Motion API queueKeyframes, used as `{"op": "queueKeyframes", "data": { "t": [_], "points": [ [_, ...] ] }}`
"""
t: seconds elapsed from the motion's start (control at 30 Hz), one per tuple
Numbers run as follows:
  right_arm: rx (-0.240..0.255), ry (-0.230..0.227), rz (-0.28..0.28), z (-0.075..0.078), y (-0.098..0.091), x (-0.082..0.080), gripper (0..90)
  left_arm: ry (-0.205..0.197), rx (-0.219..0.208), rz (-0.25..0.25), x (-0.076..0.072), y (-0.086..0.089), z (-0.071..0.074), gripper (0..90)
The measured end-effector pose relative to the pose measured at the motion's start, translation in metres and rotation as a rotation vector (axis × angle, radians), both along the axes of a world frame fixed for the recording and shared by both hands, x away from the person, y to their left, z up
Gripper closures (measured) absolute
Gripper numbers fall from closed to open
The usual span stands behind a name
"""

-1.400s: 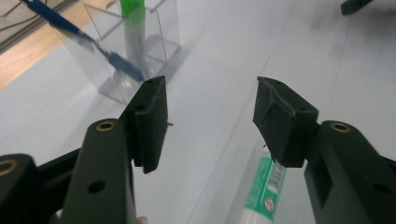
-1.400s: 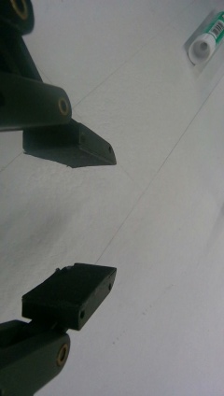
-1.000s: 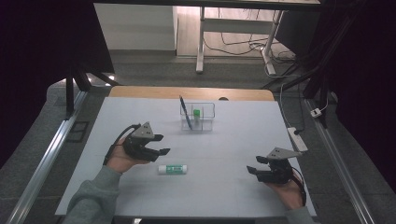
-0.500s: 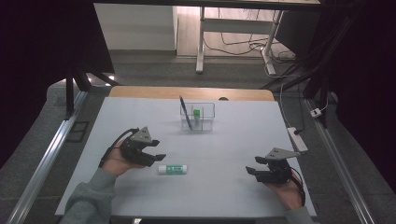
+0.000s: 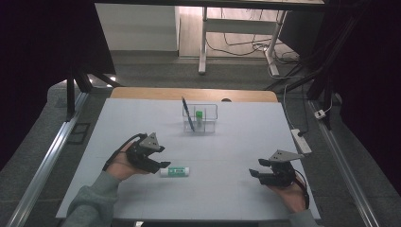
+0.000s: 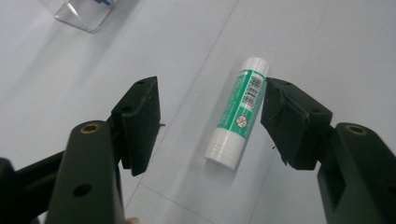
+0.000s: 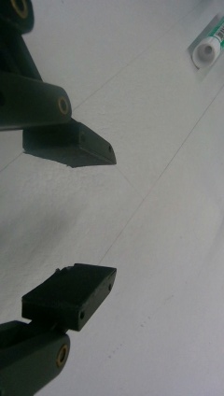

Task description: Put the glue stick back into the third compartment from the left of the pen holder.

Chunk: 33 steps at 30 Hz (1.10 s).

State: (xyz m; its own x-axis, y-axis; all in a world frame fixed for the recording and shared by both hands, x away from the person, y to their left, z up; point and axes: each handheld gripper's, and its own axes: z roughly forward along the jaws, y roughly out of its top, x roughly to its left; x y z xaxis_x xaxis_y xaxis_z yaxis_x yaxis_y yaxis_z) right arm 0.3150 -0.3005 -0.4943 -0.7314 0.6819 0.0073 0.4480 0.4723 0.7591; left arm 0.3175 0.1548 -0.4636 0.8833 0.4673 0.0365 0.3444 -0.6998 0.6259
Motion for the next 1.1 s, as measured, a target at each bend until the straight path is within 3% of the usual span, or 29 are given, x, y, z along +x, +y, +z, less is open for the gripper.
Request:
{"op": "queueKeyframes", "data": {
  "t": [0.7, 1.1],
  "points": [
    [-0.007, 0.001, 0.005, -0.001, 0.001, 0.000, 39.4, 0.079, 0.190, -0.086, 0.000, -0.031, -0.025, 35.1],
    [-0.009, 0.001, 0.005, -0.001, 0.001, 0.000, 39.4, 0.087, 0.241, -0.116, -0.001, -0.038, -0.034, 38.7]
  ]
}}
